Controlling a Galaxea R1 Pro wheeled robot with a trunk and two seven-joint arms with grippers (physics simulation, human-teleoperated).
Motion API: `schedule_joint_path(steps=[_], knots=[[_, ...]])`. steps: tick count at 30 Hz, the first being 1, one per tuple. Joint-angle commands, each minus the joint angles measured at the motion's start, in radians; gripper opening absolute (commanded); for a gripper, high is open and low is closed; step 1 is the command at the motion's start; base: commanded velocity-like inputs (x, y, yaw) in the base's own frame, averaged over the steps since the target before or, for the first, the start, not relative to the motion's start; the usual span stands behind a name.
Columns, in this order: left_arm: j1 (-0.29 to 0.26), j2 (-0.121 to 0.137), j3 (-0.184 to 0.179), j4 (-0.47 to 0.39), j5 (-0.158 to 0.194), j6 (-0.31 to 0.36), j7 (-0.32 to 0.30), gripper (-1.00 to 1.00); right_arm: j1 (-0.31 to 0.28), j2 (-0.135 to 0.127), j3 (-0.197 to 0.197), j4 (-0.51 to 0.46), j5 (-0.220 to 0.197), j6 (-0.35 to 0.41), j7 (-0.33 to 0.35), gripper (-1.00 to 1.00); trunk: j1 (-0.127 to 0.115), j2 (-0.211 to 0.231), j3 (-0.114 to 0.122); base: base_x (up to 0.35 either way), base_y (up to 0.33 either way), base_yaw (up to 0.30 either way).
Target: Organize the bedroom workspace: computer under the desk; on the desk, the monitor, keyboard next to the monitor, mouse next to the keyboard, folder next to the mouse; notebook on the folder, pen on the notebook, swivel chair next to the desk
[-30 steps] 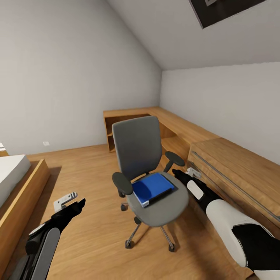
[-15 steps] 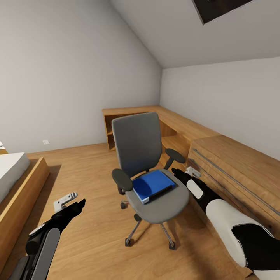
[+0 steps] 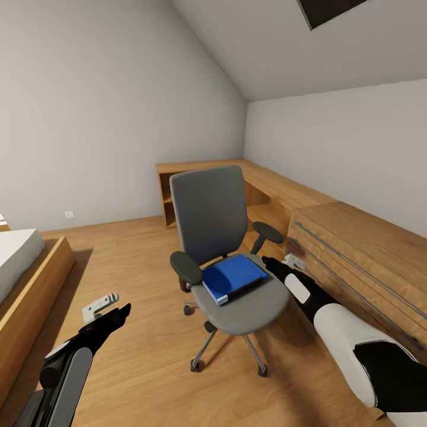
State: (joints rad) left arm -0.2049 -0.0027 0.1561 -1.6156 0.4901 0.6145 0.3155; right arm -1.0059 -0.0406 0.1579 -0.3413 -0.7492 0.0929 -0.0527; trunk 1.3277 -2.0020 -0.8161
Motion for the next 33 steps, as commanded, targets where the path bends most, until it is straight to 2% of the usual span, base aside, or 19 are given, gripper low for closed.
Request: schedule_joint_path(steps=[1, 19, 33], knots=[[-0.001, 0.0, 0.0, -0.001, 0.011, 0.004, 0.008, 1.0, 0.0, -0.001, 0.007, -0.002, -0.007, 0.003, -0.006, 1.0, 0.004, -0.008, -0.004, 0.0, 0.0, 0.0], [-0.001, 0.001, -0.001, 0.024, 0.011, 0.001, 0.011, 1.0, 0.0, -0.002, 0.008, -0.003, -0.006, 0.003, -0.005, 1.0, 0.073, -0.134, -0.064, 0.0, 0.0, 0.0], [-0.001, 0.002, 0.0, 0.028, 0.013, 0.004, 0.006, 1.0, 0.0, -0.002, 0.009, -0.001, -0.004, 0.003, -0.007, 1.0, 0.073, -0.134, -0.064, 0.002, 0.0, 0.0]])
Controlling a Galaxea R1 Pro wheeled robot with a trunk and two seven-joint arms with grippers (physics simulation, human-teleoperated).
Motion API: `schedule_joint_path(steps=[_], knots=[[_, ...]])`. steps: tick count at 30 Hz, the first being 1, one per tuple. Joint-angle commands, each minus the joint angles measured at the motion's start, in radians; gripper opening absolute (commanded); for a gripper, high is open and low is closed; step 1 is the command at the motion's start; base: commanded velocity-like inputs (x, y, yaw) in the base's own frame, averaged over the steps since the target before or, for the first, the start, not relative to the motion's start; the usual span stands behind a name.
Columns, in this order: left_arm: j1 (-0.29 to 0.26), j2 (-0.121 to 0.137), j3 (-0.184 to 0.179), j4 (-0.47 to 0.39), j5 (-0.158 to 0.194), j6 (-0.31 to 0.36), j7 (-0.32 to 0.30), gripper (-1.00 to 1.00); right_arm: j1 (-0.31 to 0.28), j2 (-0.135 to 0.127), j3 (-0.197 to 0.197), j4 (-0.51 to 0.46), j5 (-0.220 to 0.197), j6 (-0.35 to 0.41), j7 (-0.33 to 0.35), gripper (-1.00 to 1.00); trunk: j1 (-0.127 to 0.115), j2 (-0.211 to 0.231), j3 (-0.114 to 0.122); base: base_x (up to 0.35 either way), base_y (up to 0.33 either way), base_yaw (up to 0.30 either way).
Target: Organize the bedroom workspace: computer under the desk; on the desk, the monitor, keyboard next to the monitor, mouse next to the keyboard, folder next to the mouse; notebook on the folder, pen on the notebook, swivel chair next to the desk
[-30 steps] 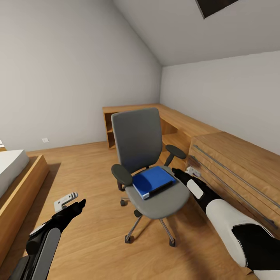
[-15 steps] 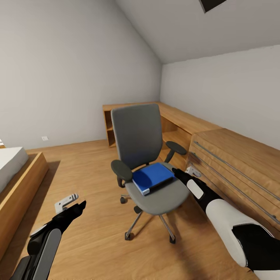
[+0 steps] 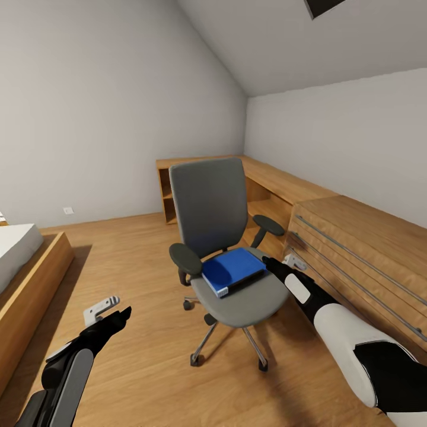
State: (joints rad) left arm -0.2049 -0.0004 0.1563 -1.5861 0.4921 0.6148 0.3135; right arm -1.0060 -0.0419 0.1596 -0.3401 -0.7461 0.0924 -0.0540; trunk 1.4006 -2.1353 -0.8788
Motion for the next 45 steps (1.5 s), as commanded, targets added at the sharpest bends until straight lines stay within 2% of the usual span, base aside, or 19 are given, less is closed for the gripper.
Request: schedule_joint_path(steps=[1, 28, 34, 40, 45], knots=[[-0.001, 0.0, 0.0, -0.001, 0.011, 0.004, 0.008, 1.0, 0.0, -0.001, 0.008, -0.002, -0.007, 0.004, -0.006, 1.0, 0.0, 0.0, -0.001, 0.062, 0.0, 0.0], [-0.001, 0.003, 0.002, 0.0, 0.008, 0.005, 0.006, 1.0, 0.0, 0.004, 0.013, 0.003, -0.004, 0.006, -0.027, 1.0, 0.0, 0.0, -0.001, 0.3, 0.0, 0.0], [-0.001, 0.003, 0.004, -0.001, 0.009, 0.006, 0.006, 1.0, 0.0, 0.004, 0.013, 0.005, -0.004, 0.009, -0.027, 1.0, 0.0, 0.0, -0.001, 0.118, 0.0, 0.0], [-0.001, 0.003, 0.009, -0.007, 0.011, 0.005, 0.006, 1.0, 0.0, 0.004, 0.012, 0.006, -0.005, 0.1, -0.025, 1.0, 0.0, 0.0, -0.001, 0.02, 0.0, 0.0], [-0.001, 0.003, 0.019, -0.01, 0.012, 0.004, 0.006, 1.0, 0.0, 0.009, 0.013, 0.006, -0.006, 0.146, -0.025, 1.0, 0.0, 0.0, -0.001, 0.004, 0.0, 0.0]])
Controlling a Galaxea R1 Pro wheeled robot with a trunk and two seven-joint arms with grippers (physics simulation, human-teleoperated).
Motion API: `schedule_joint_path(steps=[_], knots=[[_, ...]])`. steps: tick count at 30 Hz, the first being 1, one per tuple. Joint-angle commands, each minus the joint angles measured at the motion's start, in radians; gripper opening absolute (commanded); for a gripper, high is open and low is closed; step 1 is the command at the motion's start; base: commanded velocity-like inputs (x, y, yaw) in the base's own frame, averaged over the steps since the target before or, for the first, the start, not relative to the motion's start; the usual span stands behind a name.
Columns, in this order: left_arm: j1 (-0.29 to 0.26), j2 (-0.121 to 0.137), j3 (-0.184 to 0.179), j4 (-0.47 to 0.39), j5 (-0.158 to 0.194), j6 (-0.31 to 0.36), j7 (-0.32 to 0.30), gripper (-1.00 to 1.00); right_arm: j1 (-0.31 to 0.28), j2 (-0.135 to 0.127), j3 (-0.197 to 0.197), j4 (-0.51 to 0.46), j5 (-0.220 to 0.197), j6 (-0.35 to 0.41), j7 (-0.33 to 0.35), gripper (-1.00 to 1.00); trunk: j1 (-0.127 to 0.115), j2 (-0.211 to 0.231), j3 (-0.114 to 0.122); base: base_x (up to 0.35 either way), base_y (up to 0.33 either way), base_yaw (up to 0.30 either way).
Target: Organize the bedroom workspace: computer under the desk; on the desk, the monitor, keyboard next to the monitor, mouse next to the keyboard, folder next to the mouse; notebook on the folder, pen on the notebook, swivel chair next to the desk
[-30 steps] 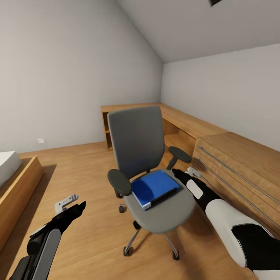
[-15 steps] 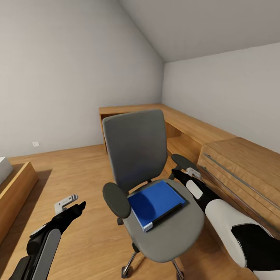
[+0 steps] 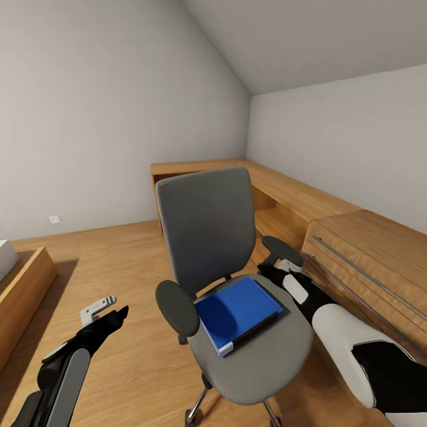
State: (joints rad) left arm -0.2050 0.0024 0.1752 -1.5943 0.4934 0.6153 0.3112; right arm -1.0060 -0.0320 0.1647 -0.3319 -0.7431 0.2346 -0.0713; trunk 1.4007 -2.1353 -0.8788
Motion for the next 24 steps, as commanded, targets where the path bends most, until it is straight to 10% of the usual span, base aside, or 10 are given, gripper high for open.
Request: schedule_joint_path(steps=[1, 24], knots=[[-0.001, 0.0, 0.003, -0.002, 0.011, 0.002, 0.009, 1.0, 0.0, 0.005, 0.008, -0.003, -0.009, 0.016, -0.008, 1.0, 0.004, -0.007, -0.004, 0.001, 0.0, 0.0], [-0.001, -0.001, 0.006, -0.003, 0.011, 0.001, 0.009, 1.0, 0.0, 0.021, 0.01, -0.001, -0.007, 0.029, -0.008, 1.0, 0.092, -0.168, -0.076, 0.0, 0.0, 0.0]])
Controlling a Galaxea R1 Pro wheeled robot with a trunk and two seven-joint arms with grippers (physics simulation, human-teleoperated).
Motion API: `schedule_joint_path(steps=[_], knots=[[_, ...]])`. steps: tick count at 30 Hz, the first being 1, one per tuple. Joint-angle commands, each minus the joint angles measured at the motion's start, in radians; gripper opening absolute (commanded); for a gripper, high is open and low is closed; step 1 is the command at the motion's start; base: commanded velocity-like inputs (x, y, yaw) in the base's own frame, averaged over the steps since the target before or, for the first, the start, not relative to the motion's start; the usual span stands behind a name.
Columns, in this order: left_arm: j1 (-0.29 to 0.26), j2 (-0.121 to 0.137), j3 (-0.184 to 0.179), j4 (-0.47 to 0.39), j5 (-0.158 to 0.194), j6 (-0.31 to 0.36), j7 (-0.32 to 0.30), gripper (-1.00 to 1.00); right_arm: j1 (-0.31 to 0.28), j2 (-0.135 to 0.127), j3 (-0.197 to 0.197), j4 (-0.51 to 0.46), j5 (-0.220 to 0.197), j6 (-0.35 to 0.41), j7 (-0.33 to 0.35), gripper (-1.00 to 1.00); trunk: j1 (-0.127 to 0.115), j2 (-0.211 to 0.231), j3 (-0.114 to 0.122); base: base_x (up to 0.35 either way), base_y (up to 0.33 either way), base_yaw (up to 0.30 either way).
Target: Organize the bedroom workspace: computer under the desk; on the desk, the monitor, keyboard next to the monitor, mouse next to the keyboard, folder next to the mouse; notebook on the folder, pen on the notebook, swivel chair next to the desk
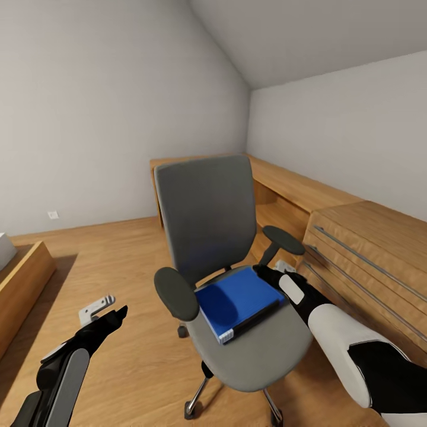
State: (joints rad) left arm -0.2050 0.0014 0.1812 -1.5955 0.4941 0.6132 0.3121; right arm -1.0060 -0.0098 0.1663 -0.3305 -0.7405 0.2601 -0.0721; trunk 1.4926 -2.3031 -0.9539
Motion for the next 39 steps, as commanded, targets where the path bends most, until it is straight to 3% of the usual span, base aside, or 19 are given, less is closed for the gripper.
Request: schedule_joint_path(steps=[1, 6, 24, 39], knots=[[-0.001, 0.0, 0.0, -0.001, 0.011, 0.003, 0.008, 1.0, 0.0, -0.001, 0.008, -0.002, -0.01, 0.004, -0.008, 1.0, 0.004, -0.008, -0.004, 0.0, 0.0, 0.0], [-0.001, 0.0, 0.0, -0.001, 0.011, 0.003, 0.008, 1.0, 0.0, -0.001, 0.008, -0.002, -0.009, 0.004, -0.009, 1.0, 0.023, -0.043, -0.02, 0.0, 0.0, 0.0], [-0.001, 0.0, 0.0, -0.001, 0.011, 0.005, 0.01, 1.0, 0.0, 0.014, 0.01, -0.01, -0.007, -0.005, -0.014, 1.0, 0.023, -0.043, -0.02, 0.0, 0.0, 0.001], [-0.001, -0.001, 0.0, -0.001, 0.011, 0.005, 0.009, 1.0, 0.0, 0.013, 0.007, -0.01, -0.008, -0.001, -0.012, 1.0, 0.023, -0.043, -0.013, 0.0, 0.0, 0.119]])
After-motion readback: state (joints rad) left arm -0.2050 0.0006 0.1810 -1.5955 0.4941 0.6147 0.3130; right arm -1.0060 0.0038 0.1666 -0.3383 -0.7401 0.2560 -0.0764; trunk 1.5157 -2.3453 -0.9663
